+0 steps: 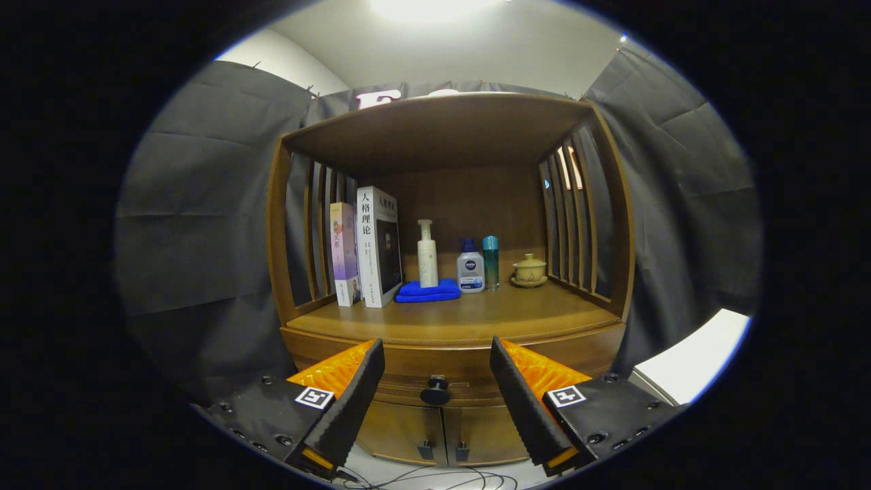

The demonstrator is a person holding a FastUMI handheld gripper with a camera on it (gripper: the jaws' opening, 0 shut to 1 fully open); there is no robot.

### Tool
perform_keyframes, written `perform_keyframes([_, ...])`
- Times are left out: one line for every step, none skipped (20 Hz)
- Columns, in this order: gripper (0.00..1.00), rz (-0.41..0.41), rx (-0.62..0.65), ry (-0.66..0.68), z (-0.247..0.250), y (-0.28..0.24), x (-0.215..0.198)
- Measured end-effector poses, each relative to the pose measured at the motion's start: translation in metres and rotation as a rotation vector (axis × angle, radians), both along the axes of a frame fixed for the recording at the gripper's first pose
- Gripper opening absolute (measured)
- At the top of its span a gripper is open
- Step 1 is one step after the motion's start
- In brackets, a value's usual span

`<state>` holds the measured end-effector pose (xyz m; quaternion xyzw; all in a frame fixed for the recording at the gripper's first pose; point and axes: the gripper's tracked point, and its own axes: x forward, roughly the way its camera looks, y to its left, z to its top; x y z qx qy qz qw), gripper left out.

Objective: Pull open the drawer, take out the items inside it, and place them on the countertop above the cabinet.

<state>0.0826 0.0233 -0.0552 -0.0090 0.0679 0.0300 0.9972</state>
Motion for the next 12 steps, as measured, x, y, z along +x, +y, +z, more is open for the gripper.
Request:
perform_keyframes([0.98, 0.008, 0.005, 0.018, -0.005, 0.003, 0.006])
perform_keyframes([0.98, 0.007, 0.008, 0.035, -0.011, 0.005, 0.012])
perform_keyframes([0.98, 0.010, 0.009, 0.049, -0.016, 0.006, 0.018])
perform_keyframes([0.98, 0.010, 0.005, 0.061, -0.022, 0.007, 0.024])
perform_keyframes([0.98, 0.010, 0.002, 0.072, -0.027, 0.007, 0.029])
perform_keyframes([0.98, 0.012, 0.003, 0.084, -0.032, 0.008, 0.035])
perform_keyframes([0.98, 0.011, 0.005, 0.100, -0.041, 0.009, 0.040])
perform_keyframes([0.98, 0.009, 0.011, 0.119, -0.048, 0.010, 0.044])
perform_keyframes([0.98, 0.010, 0.017, 0.140, -0.057, 0.011, 0.047])
perform_keyframes([0.98, 0.011, 0.023, 0.159, -0.064, 0.011, 0.050])
perform_keyframes([0.98, 0.011, 0.024, 0.179, -0.073, 0.012, 0.053])
perform_keyframes([0.98, 0.008, 0.021, 0.193, -0.080, 0.012, 0.055])
